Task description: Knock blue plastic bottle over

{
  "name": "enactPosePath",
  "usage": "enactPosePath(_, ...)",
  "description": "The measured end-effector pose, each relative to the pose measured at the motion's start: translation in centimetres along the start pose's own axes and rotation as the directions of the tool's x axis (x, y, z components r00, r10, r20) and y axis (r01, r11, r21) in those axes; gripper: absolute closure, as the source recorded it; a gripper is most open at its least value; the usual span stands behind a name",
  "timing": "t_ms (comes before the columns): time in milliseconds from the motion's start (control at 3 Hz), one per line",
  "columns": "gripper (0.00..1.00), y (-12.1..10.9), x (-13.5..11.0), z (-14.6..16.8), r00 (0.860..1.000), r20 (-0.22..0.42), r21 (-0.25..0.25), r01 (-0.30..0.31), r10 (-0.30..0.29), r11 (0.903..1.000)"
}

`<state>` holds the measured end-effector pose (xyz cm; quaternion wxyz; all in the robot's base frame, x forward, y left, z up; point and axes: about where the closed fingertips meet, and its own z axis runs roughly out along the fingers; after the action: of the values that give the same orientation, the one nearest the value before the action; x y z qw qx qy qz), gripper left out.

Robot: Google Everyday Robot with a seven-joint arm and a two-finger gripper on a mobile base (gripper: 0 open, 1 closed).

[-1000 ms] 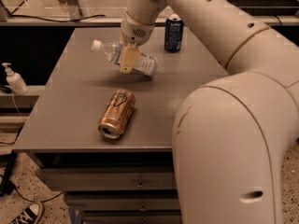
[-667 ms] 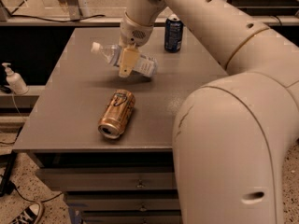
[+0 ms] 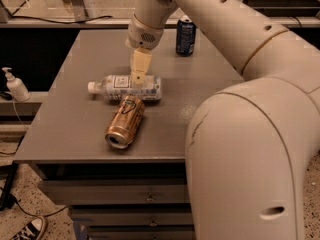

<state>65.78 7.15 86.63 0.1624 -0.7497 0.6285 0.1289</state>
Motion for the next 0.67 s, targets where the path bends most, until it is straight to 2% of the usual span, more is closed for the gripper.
enactPosePath(333,0.00,-0.3,0.4,-0.8,0.997,0.064,0.032,-0.056,0.054,0.9979)
enactPosePath(667,0.00,-0.7,1.3,-2.4,0.975,0.177,0.078,-0.152,0.136,0.9853)
